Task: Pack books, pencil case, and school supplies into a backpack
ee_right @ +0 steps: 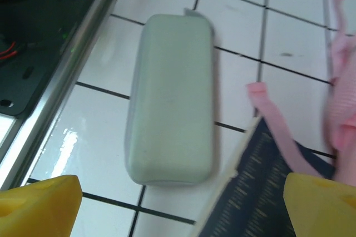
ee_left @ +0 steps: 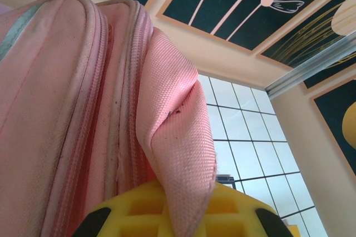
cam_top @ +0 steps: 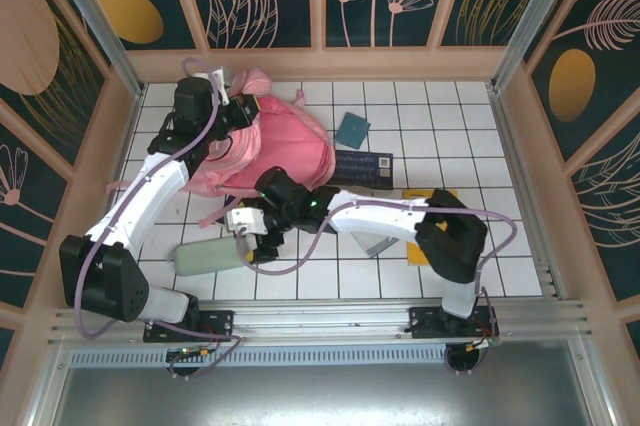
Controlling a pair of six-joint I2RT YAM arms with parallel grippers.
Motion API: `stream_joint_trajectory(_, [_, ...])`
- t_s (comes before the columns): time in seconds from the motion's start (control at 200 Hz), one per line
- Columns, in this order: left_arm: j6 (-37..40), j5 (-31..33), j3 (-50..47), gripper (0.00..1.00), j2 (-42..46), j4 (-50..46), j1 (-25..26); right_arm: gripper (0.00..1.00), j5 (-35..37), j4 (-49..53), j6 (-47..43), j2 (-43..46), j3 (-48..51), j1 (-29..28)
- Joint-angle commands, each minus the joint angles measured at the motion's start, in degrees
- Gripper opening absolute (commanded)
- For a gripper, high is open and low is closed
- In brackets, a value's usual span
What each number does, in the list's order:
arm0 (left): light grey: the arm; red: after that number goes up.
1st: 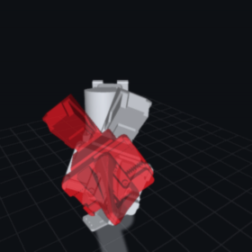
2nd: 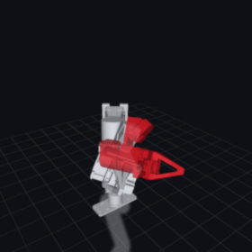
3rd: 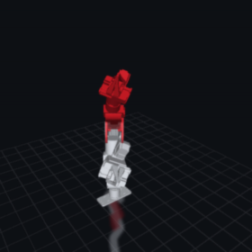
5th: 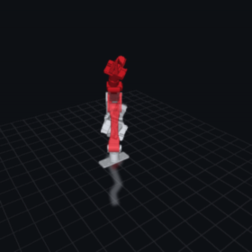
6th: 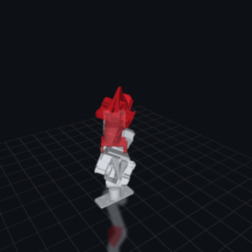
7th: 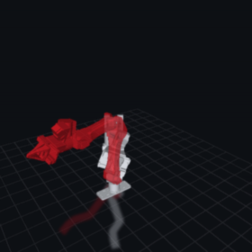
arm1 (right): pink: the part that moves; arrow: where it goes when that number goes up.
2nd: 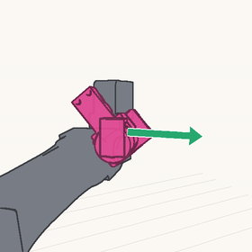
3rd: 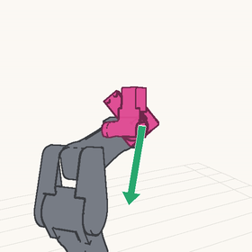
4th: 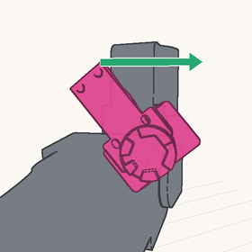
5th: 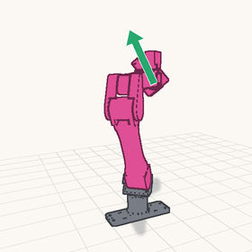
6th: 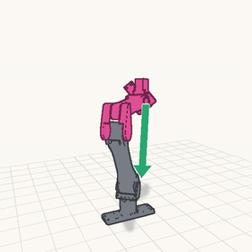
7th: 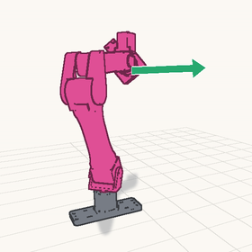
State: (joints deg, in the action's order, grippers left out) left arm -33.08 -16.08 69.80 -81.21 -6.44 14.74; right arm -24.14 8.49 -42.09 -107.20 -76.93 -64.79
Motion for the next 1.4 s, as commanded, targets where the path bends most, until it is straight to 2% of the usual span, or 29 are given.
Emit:
stream_joint_trajectory(0.0, [-0.8,-0.3,-1.0,0.00,2.0,5.1,-0.4,0.94,-4.3,2.5,-1.4,-3.9,-4.4,-0.5])
stream_joint_trajectory(0.225, [-2.4,-2.4,-1.3,0.00,1.3,6.1,-0.5,0.94,-4.7,2.1,2.0,-10.7,-7.5,-2.3])
stream_joint_trajectory(0.42, [-3.3,-4.1,-1.6,0.00,1.0,7.0,-0.4,0.99,-1.5,-2.7,5.1,-12.8,-6.6,-3.3])
stream_joint_trajectory(0.636, [-3.8,-4.6,-2.1,0.00,0.6,7.7,-0.4,0.99,1.4,-6.9,6.5,-13.9,-5.6,-3.6])
stream_joint_trajectory(1.116, [-4.2,-5.4,-2.2,0.00,0.0,8.0,-0.6,0.99,2.3,-5.2,7.3,-18.5,-7.1,-4.2])
stream_joint_trajectory(1.391, [-4.4,-5.5,-2.3,0.00,-0.1,8.2,-0.5,0.99,3.3,-7.7,9.3,-21.2,-7.6,-4.3])
